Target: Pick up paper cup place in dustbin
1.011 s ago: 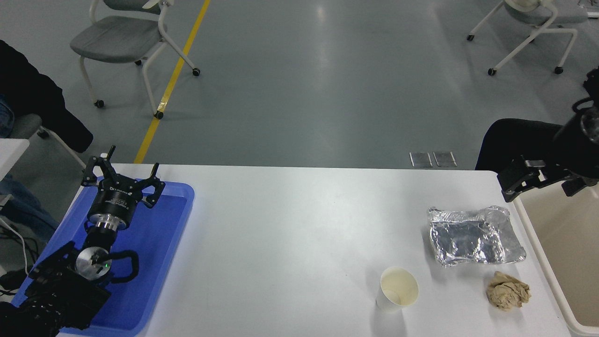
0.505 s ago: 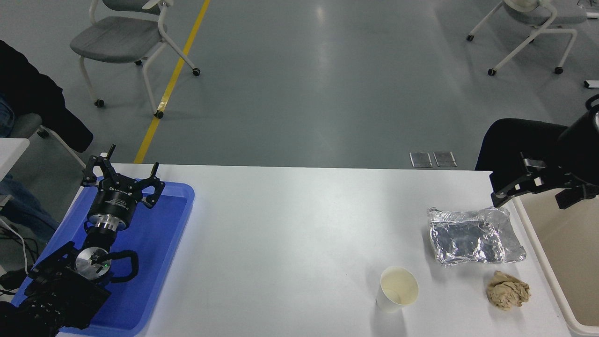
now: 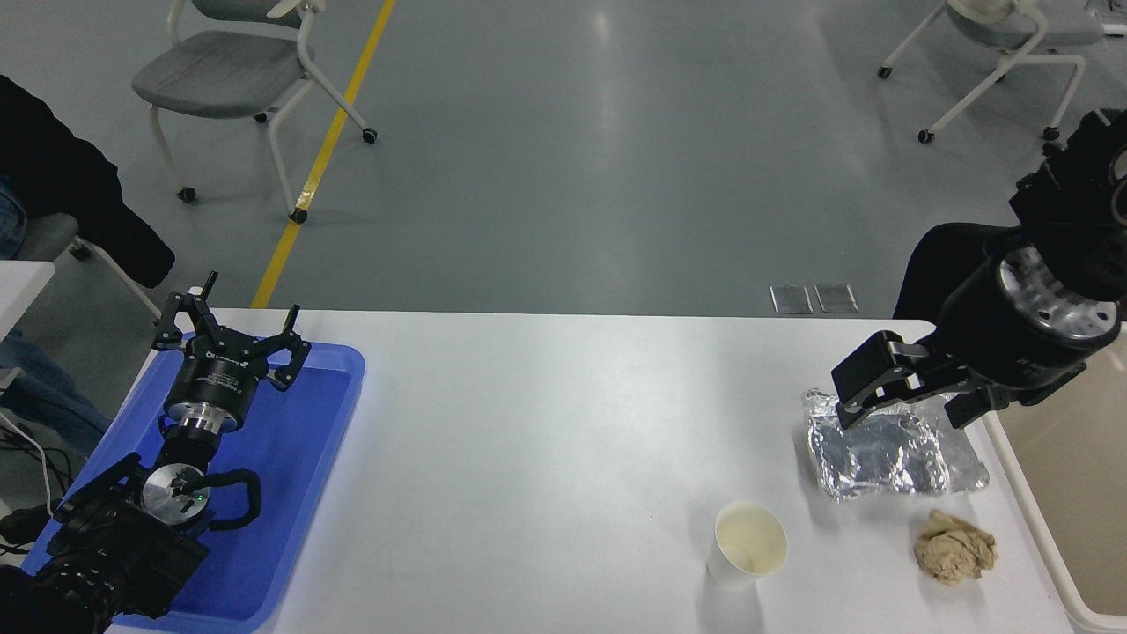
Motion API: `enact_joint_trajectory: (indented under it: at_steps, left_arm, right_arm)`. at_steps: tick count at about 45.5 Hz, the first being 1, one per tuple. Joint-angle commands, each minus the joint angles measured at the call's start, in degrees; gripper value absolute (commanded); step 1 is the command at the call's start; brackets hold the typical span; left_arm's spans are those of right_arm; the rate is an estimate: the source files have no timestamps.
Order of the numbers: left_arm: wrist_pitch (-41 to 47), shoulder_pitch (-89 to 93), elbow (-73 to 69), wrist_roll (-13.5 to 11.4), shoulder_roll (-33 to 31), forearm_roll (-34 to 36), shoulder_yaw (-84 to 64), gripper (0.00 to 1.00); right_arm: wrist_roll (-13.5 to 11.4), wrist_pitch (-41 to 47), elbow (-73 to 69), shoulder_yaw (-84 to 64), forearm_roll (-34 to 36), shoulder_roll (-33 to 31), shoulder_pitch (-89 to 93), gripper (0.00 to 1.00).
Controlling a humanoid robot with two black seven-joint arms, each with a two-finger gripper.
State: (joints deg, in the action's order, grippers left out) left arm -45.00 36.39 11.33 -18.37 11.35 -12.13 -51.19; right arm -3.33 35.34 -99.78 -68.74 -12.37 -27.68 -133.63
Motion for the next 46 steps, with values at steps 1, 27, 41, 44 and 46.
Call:
enact_joint_trajectory:
  at_steps: [1,27,41,44,46]
  left_arm:
    - [0.0,0.09,0.01,0.0,-0.1,0.0,0.04,1.0]
    - [0.0,0.0,0.01,0.0,-0.01,0.0,0.04,1.0]
    - [0.0,0.0,0.01,-0.09,-0.1,0.0,0.04,1.0]
    - [0.0,0.0,0.01,0.0,-0.1,0.0,0.04,1.0]
    - [0.0,-0.09,0.01,-0.09,-0.1,0.0,0.04,1.0]
  right_arm:
    - [-0.18,-6.68,2.66,4.4,-2.65,-0.45,10.13,1.0]
    - [-0.62,-13.02,10.39,17.58,-12.58,-0.53,33.69,1.0]
    - [-0.62,-14.16,17.51,24.44,-17.33,0.17,46.17,1.0]
    - [-0.62,-14.51,19.27,25.76,-19.7,0.17,48.89,1.0]
    - [-0.62,-14.95,20.32,26.29,-21.46,0.26,50.48,1.0]
